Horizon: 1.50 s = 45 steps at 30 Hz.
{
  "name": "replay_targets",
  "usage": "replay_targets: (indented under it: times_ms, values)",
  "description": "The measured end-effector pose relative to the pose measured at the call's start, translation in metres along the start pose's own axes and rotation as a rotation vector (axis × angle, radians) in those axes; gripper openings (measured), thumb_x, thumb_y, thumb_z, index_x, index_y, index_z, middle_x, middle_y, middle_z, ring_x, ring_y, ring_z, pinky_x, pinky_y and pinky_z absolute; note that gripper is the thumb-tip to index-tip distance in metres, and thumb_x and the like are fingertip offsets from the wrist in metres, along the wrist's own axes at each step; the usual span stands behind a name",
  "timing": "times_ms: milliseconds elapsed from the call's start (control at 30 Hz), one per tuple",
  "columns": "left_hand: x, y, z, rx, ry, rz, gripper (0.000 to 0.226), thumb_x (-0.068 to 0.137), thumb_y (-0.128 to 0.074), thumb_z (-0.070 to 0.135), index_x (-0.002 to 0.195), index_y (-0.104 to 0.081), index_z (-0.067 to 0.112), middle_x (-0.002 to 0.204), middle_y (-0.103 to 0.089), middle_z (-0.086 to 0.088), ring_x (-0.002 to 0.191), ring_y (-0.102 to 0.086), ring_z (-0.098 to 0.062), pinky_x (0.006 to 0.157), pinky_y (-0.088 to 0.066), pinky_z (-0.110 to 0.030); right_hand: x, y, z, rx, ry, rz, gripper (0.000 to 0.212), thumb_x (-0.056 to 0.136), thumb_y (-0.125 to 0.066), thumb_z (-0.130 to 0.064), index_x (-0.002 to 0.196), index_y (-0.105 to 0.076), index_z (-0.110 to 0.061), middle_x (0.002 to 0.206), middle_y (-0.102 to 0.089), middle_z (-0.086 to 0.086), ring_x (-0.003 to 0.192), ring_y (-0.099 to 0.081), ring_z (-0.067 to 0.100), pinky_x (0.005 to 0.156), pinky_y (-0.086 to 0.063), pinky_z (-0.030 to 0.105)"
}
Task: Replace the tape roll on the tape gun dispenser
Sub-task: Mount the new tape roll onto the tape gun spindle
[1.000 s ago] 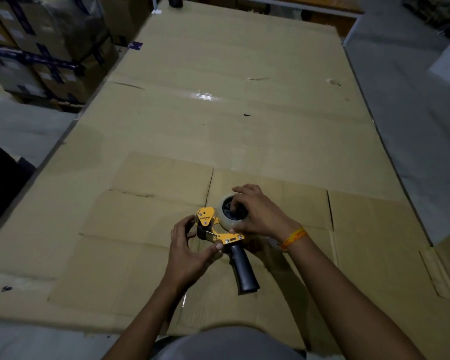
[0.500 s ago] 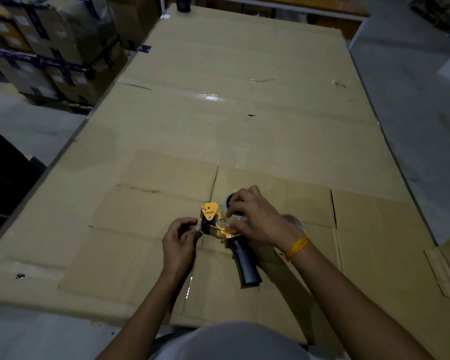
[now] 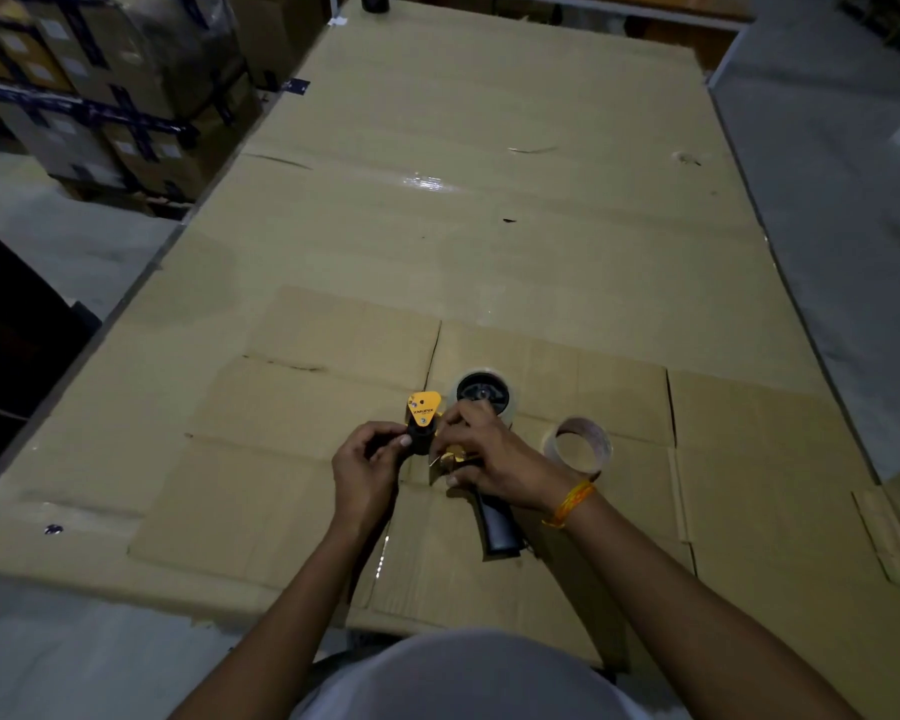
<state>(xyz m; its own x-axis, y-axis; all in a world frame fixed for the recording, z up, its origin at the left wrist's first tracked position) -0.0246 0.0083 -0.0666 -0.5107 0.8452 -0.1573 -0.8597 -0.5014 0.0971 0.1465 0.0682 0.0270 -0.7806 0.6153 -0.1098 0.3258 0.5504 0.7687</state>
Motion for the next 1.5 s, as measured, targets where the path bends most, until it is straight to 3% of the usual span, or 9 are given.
replay_targets:
  times_ms: [167,300,433,567,733,900,1000,1300,1500]
  values:
    - [-0.011,0.003,0.010,0.016,-0.020,0.020,0.008,0.094,-0.077,0.018,0.100,-0.079,0.024,0.101,-0.080,0.000,0.096,-0.078,-0.016,0.086,-0.069,-0.041,-0.018,0.007,0.027,0.049,-0.103,0.156,0.063,0.082,-0.087,-0.052,0.136,-0.063,-0.031,0.135,-0.051,-0.006,0.129,-0.040,0.017,0.108,-0.043,0.037]
    - [-0.028,0.002,0.031,0.094,-0.107,0.044,0.008,0.093,-0.082,0.023,0.092,-0.083,0.031,0.082,-0.075,-0.001,0.069,-0.065,-0.008,0.063,-0.052,-0.021,-0.033,0.030,0.051,0.003,-0.220,0.439,0.032,0.100,-0.073,-0.035,0.129,-0.070,-0.021,0.120,-0.055,-0.003,0.119,-0.042,0.015,0.097,-0.049,0.038]
    - [-0.027,-0.015,0.051,0.167,-0.107,-0.061,0.005,0.091,-0.085,0.016,0.093,-0.089,0.016,0.062,-0.072,-0.002,0.051,-0.055,0.001,0.055,-0.044,-0.014,-0.014,0.041,0.054,-0.148,-0.235,0.396,0.028,0.095,-0.079,-0.026,0.122,-0.076,-0.018,0.116,-0.058,0.002,0.114,-0.042,0.017,0.094,-0.049,0.035]
    - [-0.016,-0.030,0.081,0.401,-0.278,-0.134,0.012,0.090,-0.085,0.020,0.097,-0.090,0.010,0.075,-0.076,0.005,0.066,-0.068,-0.001,0.065,-0.055,-0.025,0.006,0.046,0.048,-0.192,-0.195,0.247,0.024,0.092,-0.082,-0.027,0.112,-0.082,-0.015,0.113,-0.062,0.002,0.114,-0.050,0.021,0.092,-0.054,0.041]
    - [-0.002,-0.035,0.088,0.721,-0.414,-0.018,0.015,0.082,-0.091,0.030,0.095,-0.089,0.023,0.083,-0.063,0.005,0.081,-0.060,-0.015,0.064,-0.047,-0.029,0.012,0.052,0.050,-0.264,-0.180,0.141,0.020,0.088,-0.086,-0.022,0.106,-0.083,-0.017,0.111,-0.063,0.000,0.111,-0.052,0.019,0.085,-0.057,0.046]
    - [0.005,-0.054,0.086,0.965,-0.539,-0.096,0.016,0.077,-0.089,0.044,0.088,-0.088,0.032,0.147,-0.057,-0.001,0.130,-0.048,-0.029,0.098,-0.047,-0.045,0.007,0.055,0.057,-0.221,-0.208,0.121,0.020,0.088,-0.086,-0.017,0.107,-0.083,-0.019,0.112,-0.064,0.001,0.110,-0.052,0.019,0.087,-0.056,0.046]
    - [0.013,-0.065,0.087,1.075,-0.558,-0.172,0.020,0.077,-0.087,0.049,0.086,-0.088,0.031,0.166,-0.043,-0.003,0.146,-0.040,-0.035,0.113,-0.040,-0.052,0.004,0.055,0.057,-0.207,-0.206,0.141,0.019,0.088,-0.086,-0.017,0.107,-0.083,-0.019,0.110,-0.064,0.000,0.108,-0.052,0.018,0.086,-0.056,0.043]
    - [0.018,-0.083,0.094,1.184,-0.738,-0.283,0.039,0.080,-0.076,0.065,0.075,-0.085,0.027,0.164,-0.050,-0.008,0.147,-0.045,-0.037,0.114,-0.038,-0.052,0.002,0.056,0.054,-0.214,-0.223,0.156,0.019,0.089,-0.085,-0.020,0.107,-0.082,-0.021,0.113,-0.063,-0.002,0.110,-0.052,0.015,0.086,-0.055,0.036]
    - [0.024,-0.079,0.086,1.062,-0.662,-0.282,0.022,0.079,-0.086,0.044,0.075,-0.085,0.022,0.164,-0.050,-0.005,0.147,-0.040,-0.037,0.115,-0.038,-0.056,0.001,0.056,0.052,-0.249,-0.251,0.142,0.021,0.092,-0.082,-0.022,0.113,-0.081,-0.022,0.118,-0.061,0.000,0.115,-0.054,0.018,0.090,-0.057,0.039]
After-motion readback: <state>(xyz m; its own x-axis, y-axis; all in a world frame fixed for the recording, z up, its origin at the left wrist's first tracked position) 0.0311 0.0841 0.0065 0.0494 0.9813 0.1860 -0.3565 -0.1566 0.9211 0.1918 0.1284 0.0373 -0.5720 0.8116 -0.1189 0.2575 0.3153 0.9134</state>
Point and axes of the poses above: each hand's wrist, its own x-axis towards the middle knuckle, its own y-axis out of the back of the hand, z = x × y, the point moved 8 cm from there along x, towards the middle knuckle
